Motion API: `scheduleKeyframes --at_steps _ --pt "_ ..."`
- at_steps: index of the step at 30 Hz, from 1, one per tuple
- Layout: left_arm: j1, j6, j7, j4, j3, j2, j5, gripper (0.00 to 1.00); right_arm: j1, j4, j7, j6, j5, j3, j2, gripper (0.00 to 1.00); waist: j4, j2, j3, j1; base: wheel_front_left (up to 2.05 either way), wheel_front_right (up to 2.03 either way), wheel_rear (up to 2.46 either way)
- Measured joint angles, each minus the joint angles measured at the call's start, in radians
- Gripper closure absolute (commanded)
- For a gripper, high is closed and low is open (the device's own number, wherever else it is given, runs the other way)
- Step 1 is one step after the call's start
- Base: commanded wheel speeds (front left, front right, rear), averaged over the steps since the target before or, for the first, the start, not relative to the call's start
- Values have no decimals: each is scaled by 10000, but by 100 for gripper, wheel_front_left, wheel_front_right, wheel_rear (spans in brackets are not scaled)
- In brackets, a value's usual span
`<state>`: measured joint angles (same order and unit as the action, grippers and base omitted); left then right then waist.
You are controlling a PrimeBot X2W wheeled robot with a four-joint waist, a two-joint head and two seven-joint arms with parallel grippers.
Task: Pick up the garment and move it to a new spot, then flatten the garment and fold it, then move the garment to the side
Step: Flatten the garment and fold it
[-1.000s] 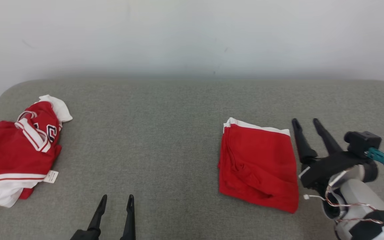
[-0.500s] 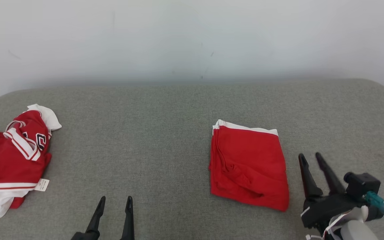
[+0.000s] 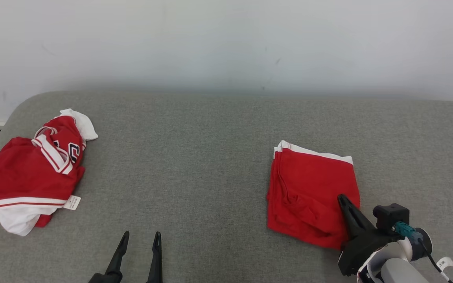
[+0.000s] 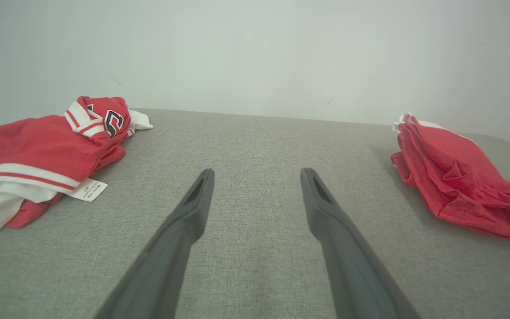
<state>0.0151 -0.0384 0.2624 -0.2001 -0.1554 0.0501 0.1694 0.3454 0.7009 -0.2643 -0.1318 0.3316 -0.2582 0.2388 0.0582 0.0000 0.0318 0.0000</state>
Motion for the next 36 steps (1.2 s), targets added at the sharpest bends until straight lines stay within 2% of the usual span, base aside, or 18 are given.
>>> scheduleKeyframes --at_steps 6,12,28,36 --pt "-15 0 0 -42 -65 2 33 0 439 1152 0 0 100 -295 -96 100 433 0 104 0 0 0 0" --pt "-41 0 0 -71 -82 2 69 0 532 1409 2 0 188 -539 -318 100 783 0 225 0 0 0 0" --pt "-348 123 0 -29 -190 2 201 0 520 619 0 0 313 -1484 -1283 100 932 0 577 1 0 0 0" --pt "-336 182 0 46 -111 2 230 0 342 -474 2 0 330 -1273 -1406 100 712 0 542 1 0 0 0"
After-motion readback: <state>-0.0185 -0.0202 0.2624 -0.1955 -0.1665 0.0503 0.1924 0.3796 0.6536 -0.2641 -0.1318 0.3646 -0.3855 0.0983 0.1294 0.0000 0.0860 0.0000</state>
